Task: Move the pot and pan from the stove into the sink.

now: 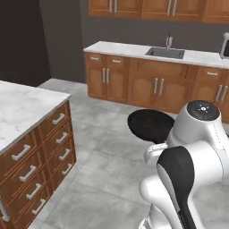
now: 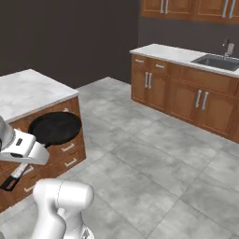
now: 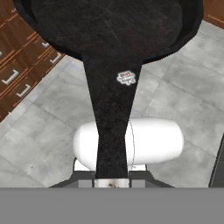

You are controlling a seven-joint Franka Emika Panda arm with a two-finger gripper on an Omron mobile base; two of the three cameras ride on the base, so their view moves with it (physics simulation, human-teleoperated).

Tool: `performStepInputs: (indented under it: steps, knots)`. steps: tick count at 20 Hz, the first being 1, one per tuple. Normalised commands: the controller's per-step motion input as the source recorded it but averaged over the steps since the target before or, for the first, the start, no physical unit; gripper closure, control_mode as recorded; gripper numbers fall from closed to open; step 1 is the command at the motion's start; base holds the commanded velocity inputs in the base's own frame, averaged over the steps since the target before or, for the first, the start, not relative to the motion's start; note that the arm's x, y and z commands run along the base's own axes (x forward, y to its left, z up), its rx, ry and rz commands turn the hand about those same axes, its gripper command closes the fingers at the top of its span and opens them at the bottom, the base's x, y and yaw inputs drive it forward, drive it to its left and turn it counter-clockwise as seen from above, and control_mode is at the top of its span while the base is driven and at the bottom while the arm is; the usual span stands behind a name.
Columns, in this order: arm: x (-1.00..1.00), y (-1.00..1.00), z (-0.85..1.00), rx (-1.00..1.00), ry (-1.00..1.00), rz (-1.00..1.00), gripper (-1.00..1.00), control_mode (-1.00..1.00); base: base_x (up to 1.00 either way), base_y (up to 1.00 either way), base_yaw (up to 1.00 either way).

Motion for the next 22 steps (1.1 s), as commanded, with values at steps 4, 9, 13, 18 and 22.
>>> performStepInputs:
  steps: [4, 9, 13, 18, 22]
  knots:
    - [0.0, 0.0, 0.0, 0.0, 0.0, 0.0, 1.0, 1.0, 0.0, 0.0, -0.38]
    - [0.0, 0.0, 0.0, 0.0, 0.0, 0.0, 1.0, 1.0, 0.0, 0.0, -0.39]
    - [0.0, 0.0, 0.0, 0.0, 0.0, 0.0, 1.0, 1.0, 0.0, 0.0, -0.38]
    - [0.0, 0.0, 0.0, 0.0, 0.0, 0.0, 1.0, 1.0, 0.0, -0.01, -0.38]
    - [0.0, 0.0, 0.0, 0.0, 0.0, 0.0, 1.0, 1.0, -0.05, 0.0, -0.36]
